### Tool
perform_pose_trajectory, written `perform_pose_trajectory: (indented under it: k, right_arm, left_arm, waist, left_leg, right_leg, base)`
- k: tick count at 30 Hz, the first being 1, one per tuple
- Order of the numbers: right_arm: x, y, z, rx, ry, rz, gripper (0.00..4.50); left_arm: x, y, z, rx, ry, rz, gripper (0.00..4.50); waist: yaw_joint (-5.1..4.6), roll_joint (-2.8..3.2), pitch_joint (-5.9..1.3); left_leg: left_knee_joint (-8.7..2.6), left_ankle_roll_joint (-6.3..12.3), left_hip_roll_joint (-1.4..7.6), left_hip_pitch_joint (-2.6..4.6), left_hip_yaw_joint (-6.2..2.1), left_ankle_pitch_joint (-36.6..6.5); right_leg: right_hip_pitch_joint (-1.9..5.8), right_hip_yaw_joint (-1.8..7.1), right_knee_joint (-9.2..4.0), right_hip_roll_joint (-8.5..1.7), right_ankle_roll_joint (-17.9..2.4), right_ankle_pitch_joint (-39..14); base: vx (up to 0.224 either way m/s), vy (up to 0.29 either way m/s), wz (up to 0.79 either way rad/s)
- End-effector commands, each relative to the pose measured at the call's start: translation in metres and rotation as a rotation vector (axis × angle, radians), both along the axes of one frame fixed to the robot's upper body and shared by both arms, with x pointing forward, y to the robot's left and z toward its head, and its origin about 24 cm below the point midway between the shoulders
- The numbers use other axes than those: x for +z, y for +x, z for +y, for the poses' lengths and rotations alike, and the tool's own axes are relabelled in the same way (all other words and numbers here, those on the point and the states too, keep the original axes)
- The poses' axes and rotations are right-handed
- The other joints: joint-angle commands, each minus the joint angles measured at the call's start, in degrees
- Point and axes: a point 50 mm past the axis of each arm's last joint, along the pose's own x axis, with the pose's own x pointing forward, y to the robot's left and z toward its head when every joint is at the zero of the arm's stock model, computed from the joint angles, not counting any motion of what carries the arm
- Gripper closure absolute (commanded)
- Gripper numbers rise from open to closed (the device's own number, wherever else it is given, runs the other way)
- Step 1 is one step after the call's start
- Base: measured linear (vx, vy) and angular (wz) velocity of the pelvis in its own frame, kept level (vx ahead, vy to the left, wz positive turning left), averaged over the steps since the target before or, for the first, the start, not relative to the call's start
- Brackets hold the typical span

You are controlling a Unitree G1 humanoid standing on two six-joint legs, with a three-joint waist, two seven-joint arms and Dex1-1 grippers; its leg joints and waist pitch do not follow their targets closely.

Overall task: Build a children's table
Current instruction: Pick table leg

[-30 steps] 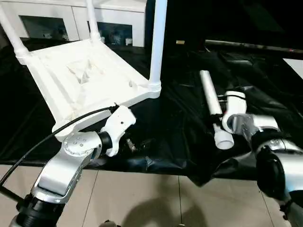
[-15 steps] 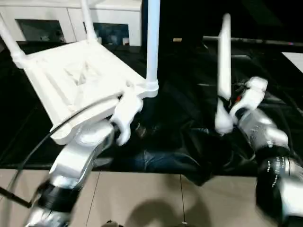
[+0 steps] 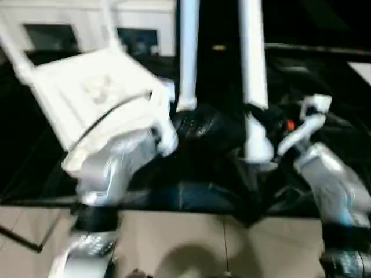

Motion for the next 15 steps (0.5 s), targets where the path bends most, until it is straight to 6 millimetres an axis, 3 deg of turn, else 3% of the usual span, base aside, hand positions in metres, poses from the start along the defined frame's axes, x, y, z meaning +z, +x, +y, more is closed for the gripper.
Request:
perform_pose_trajectory:
  k: [1, 4, 5, 10, 12, 15]
  right_arm:
    - [0.01, -0.007, 0.005, 0.059, 0.029, -0.036, 2.68]
    - [0.014, -0.015, 0.012, 0.102, 0.044, -0.041, 2.68]
    - [0.015, -0.016, 0.014, 0.108, 0.044, -0.041, 2.68]
    - [0.012, -0.023, 0.023, 0.161, -0.007, -0.015, 2.68]
    - [0.005, -0.029, 0.034, 0.235, -0.149, 0.0, 2.68]
    - [-0.006, -0.022, 0.042, 0.173, -0.321, -0.001, 2.68]
  left_arm:
    - [-0.005, 0.004, -0.002, -0.004, -0.02, 0.072, 0.0]
    - [-0.003, 0.009, -0.005, 0.003, -0.008, 0.069, 0.0]
    - [-0.002, 0.009, -0.006, -0.002, -0.017, 0.073, 0.0]
    - [0.006, 0.009, -0.008, -0.034, -0.125, 0.141, 0.0]
    - [0.007, 0.01, -0.007, -0.018, -0.15, 0.166, 0.0]
    - [0.001, 0.013, -0.004, 0.043, -0.135, 0.205, 0.0]
  waist:
    - [0.43, 0.04, -4.1]
    - [0.31, 0.33, -4.23]
    - [0.22, 0.16, -4.31]
    - [0.48, 0.19, -4.48]
    - [0.49, 0.1, -4.4]
    - [0.28, 0.08, -4.24]
  left_leg:
    - [-3.25, 3.34, 0.31, 0.25, 0.02, -6.9]
    - [-3.3, 3.21, 0.22, 0.13, -0.14, -6.3]
    - [-3.33, 3.12, 0.27, 0.06, -0.2, -6.0]
    - [-3.16, 3.05, 0.43, -0.04, -0.2, -4.5]
    - [-3.15, 2.91, 0.44, -0.1, -0.28, -4.5]
    - [-3.21, 2.31, 0.49, -0.11, -0.25, -5.4]
  right_leg:
    - [3.42, 2.27, -5.45, -3.13, -9.6, -9.3]
    - [3.55, 2.22, -5.55, -3.08, -9.1, -8.7]
    - [3.65, 2.23, -5.46, -3.14, -9.1, -7.9]
    - [3.81, 2.17, -4.97, -3.36, -11.1, -3.7]
    - [3.97, 2.1, -5.01, -3.28, -11.1, -3.5]
    - [3.77, 2.11, -5.28, -3.49, -9.8, -6.6]
  base:
    - [0.0, 0.0, 0.0]
    - [0.0, 0.0, 0.0]
    - [0.0, 0.0, 0.0]
    - [0.0, 0.0, 0.0]
    - [0.0, 0.0, 0.0]
    - [0.0, 0.0, 0.0]
